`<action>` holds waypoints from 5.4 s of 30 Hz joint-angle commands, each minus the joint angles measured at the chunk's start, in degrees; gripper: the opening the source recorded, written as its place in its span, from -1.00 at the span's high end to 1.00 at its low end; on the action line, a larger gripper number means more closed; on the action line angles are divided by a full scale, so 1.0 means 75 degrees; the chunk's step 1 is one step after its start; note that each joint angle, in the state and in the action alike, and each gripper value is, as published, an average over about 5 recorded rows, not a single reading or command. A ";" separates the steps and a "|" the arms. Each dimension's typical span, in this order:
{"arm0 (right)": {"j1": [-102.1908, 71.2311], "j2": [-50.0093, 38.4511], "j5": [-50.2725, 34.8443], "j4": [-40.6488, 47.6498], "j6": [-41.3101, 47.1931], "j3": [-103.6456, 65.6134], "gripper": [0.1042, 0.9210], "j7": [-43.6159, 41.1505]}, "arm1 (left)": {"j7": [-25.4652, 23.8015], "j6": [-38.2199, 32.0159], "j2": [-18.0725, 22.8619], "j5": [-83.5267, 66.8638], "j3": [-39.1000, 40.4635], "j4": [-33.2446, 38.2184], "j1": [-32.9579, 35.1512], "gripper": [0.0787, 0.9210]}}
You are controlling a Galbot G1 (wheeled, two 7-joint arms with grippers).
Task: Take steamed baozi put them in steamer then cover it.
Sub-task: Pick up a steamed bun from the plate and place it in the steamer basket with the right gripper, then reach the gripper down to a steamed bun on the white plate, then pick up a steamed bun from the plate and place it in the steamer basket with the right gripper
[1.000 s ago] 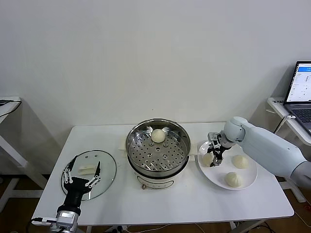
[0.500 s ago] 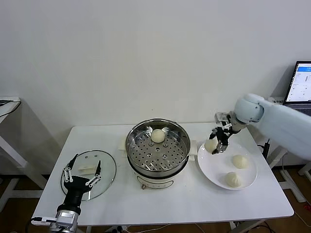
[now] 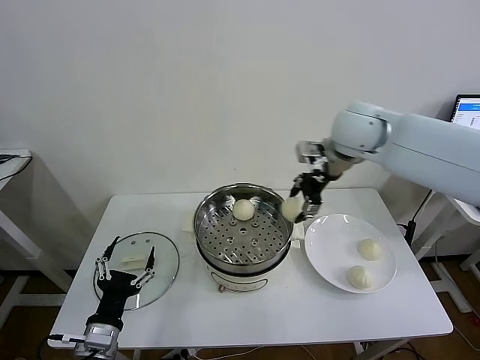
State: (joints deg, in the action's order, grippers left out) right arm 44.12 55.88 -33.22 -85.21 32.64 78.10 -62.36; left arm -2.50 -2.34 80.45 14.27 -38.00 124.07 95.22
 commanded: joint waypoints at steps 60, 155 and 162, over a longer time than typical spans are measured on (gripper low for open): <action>-0.0891 -0.3481 0.2533 -0.0241 -0.1614 -0.0199 -0.76 -0.1877 | -0.0005 0.0019 -0.0001 -0.0005 -0.0009 -0.0114 -0.0045 -0.77; 0.0395 -0.0542 0.4419 -0.0604 -0.6394 -0.0761 -0.32 -0.0893 | -0.0005 0.0062 0.0095 0.0125 0.0023 -0.0200 -0.0085 -0.77; 0.0200 0.0357 0.5164 -0.0589 -0.7505 -0.0371 -0.34 -0.0275 | -0.0015 0.0052 0.0088 0.0102 -0.0033 -0.0216 -0.0103 -0.77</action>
State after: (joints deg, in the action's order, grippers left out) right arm 41.18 50.54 1.33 -87.38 -12.44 70.12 -68.17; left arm -2.55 -1.86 81.16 15.13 -38.04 122.63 94.52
